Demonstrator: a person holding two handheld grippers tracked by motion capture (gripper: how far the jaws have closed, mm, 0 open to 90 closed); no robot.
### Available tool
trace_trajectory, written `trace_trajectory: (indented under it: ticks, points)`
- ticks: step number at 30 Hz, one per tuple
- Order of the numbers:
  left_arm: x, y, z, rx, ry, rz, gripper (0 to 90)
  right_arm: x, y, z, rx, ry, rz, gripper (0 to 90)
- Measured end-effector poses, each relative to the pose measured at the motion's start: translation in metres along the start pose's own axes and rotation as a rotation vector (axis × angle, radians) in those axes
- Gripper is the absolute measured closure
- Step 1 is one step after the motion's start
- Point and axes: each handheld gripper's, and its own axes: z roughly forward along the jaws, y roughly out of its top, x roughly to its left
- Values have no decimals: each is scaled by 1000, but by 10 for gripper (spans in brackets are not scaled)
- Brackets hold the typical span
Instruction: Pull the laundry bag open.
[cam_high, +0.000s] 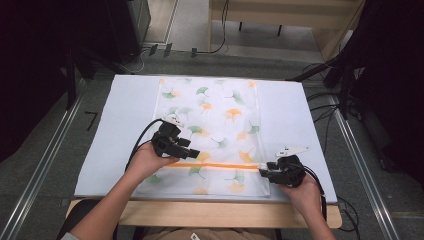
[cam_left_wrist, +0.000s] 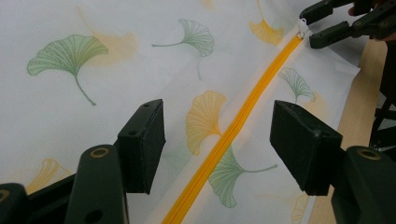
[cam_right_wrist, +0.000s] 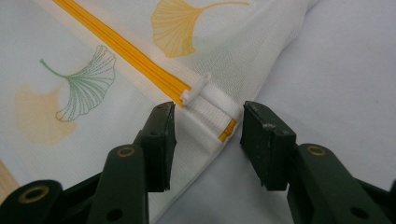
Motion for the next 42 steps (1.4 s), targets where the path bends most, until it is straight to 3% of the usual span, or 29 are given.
trace_trajectory:
  ticks: [8,18,23,28,36,42]
  points:
    - [-1,0,2,7,-2,6,362,5,1,3,7,-58,-34,678]
    - [-5,0,7,10,-18,3,370,10,7,5,38,-56,-14,837]
    - [-11,0,13,-9,-48,15,401,3,14,5,76,2,39,859]
    - [-17,0,17,-18,-51,40,443,2,17,2,70,20,52,859]
    - [-30,0,25,-31,-87,80,524,1,22,-14,-4,63,83,858]
    - [-42,1,36,-28,-105,111,534,6,26,-22,-40,77,57,857]
